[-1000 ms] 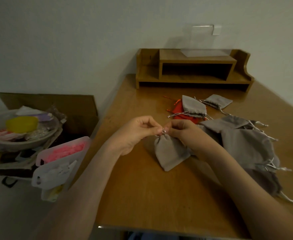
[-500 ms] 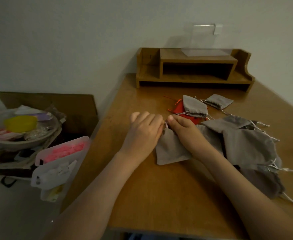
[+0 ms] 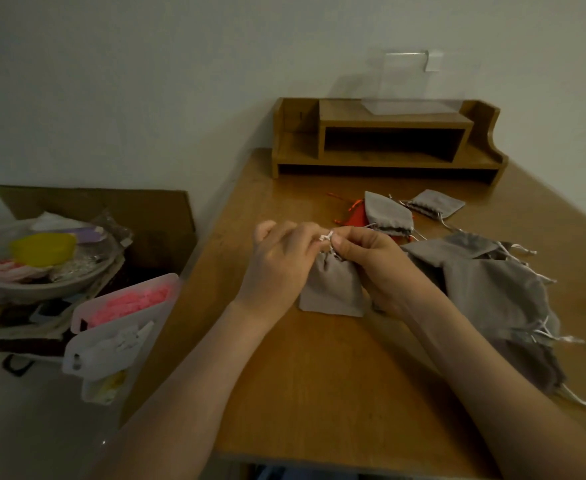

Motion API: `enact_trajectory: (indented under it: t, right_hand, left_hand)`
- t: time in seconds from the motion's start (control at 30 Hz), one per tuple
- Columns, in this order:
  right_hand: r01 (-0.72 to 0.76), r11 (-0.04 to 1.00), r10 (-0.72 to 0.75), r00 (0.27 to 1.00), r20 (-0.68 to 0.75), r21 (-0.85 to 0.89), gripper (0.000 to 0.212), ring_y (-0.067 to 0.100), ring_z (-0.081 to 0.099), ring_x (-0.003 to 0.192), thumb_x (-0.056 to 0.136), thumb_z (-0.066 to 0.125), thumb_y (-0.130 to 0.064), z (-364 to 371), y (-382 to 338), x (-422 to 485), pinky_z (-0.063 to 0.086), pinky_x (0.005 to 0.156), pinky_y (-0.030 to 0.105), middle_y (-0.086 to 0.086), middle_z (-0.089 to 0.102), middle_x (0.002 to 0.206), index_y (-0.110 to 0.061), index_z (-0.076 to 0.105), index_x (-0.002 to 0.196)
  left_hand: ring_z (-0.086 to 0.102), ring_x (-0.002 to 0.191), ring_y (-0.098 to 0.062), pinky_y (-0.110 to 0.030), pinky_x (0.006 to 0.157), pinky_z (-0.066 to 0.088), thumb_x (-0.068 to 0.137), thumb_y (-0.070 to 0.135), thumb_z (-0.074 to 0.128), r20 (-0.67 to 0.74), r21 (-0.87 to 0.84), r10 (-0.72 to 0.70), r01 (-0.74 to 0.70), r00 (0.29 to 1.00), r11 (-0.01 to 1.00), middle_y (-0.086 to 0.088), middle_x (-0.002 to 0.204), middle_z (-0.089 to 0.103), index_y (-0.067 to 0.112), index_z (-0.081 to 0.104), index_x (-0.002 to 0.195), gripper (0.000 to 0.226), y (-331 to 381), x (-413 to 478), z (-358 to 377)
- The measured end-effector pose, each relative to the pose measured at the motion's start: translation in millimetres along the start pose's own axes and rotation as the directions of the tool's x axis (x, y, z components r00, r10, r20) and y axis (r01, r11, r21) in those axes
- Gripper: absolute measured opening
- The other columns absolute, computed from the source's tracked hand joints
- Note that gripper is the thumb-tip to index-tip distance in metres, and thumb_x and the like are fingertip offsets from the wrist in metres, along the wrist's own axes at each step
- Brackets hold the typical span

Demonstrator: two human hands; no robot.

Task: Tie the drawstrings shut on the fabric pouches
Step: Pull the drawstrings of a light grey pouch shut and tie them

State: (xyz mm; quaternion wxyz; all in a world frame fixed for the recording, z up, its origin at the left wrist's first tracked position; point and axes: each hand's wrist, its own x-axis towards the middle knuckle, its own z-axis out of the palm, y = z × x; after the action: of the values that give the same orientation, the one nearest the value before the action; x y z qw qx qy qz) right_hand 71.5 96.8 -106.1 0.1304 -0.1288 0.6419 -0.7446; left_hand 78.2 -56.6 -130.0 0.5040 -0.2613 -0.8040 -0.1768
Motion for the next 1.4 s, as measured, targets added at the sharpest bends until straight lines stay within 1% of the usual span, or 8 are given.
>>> enact_trajectory:
  t: [0.07,0.17,0.3,0.5,0.7,0.97,1.17,1.4]
  right_hand:
    - [0.005,1.0,-0.005,1.0,0.013,0.013,0.008,0.017,0.054,0.075,0.09,0.055,-0.011,-1,-1,0,0.046,0.068,0.024,0.01,0.057,0.082,-0.008,0.062,0.086]
    - [0.009,0.999,-0.008,1.0,0.026,-0.034,0.007,0.017,0.053,0.075,0.09,0.056,-0.012,-3,-1,1,0.045,0.069,0.025,0.01,0.055,0.083,-0.012,0.062,0.086]
    - [0.058,0.995,-0.057,0.998,0.021,-0.086,0.009,0.009,0.054,0.068,0.094,0.053,-0.011,-2,2,0,0.045,0.064,0.019,0.002,0.057,0.076,-0.01,0.06,0.089]
    - [0.079,0.994,-0.079,0.997,0.009,-0.076,0.011,0.008,0.056,0.069,0.093,0.052,-0.01,-2,2,1,0.047,0.065,0.018,-0.001,0.06,0.075,-0.01,0.06,0.085]
    - [0.076,0.997,-0.075,0.997,-0.03,0.015,0.015,0.014,0.056,0.073,0.094,0.053,-0.01,-4,5,2,0.047,0.068,0.026,0.001,0.061,0.077,-0.013,0.061,0.083]
    - [0.09,0.993,-0.078,0.983,-0.169,0.07,0.02,0.013,0.057,0.068,0.096,0.048,-0.011,-9,3,4,0.048,0.064,0.025,0.0,0.059,0.073,-0.014,0.057,0.079]
    - [0.071,0.992,-0.05,0.982,-0.181,0.108,0.021,0.015,0.056,0.07,0.097,0.047,-0.012,-11,4,4,0.047,0.067,0.027,0.002,0.059,0.075,-0.015,0.057,0.079]
    - [0.138,0.989,-0.146,0.974,-0.173,-0.06,0.012,0.014,0.057,0.077,0.096,0.051,-0.013,-13,7,6,0.046,0.072,0.029,0.0,0.06,0.082,-0.017,0.059,0.089]
  left_hand:
    - [0.05,0.091,-0.007,-0.029,0.087,0.032,0.087,0.03,0.058,0.011,-0.093,-0.166,0.166,0.986,0.982,-0.005,0.094,0.068,0.016,0.045,0.108,0.029,1,-1,-1]
    - [0.045,0.101,-0.014,-0.031,0.089,0.033,0.084,0.04,0.056,0.013,0.042,-0.277,0.276,0.961,0.96,-0.01,0.109,0.061,0.015,0.048,0.104,0.033,-2,-1,0]
    - [0.042,0.106,-0.02,-0.034,0.088,0.029,0.089,0.039,0.051,0.071,0.169,-0.266,0.252,0.961,0.953,-0.013,0.121,0.058,0.018,0.066,0.086,0.026,-1,1,0]
    - [0.042,0.103,-0.024,-0.036,0.085,0.033,0.092,0.036,0.05,0.071,0.187,-0.206,0.189,0.976,0.964,-0.018,0.125,0.056,0.019,0.068,0.093,0.025,1,3,-2]
    - [0.045,0.102,-0.024,-0.038,0.083,0.032,0.093,0.031,0.053,0.113,0.218,-0.112,0.085,0.987,0.972,-0.013,0.12,0.061,0.017,0.068,0.083,0.023,4,2,-3]
    - [0.045,0.092,-0.018,-0.028,0.074,0.041,0.094,0.022,0.048,0.189,0.034,-0.162,0.158,0.969,0.987,-0.011,0.101,0.056,0.007,0.063,0.086,0.023,0,-2,-3]
    - [0.041,0.08,-0.009,-0.018,0.066,0.033,0.095,0.019,0.038,0.295,-0.086,-0.167,0.2,0.941,0.976,-0.002,0.085,0.051,0.009,0.053,0.084,0.021,0,-4,2]
    - [0.033,0.059,-0.005,-0.013,0.05,0.026,0.097,0.029,0.042,0.303,-0.076,-0.307,0.344,0.902,0.936,0.011,0.069,0.035,0.021,0.038,0.078,0.022,2,-3,-2]
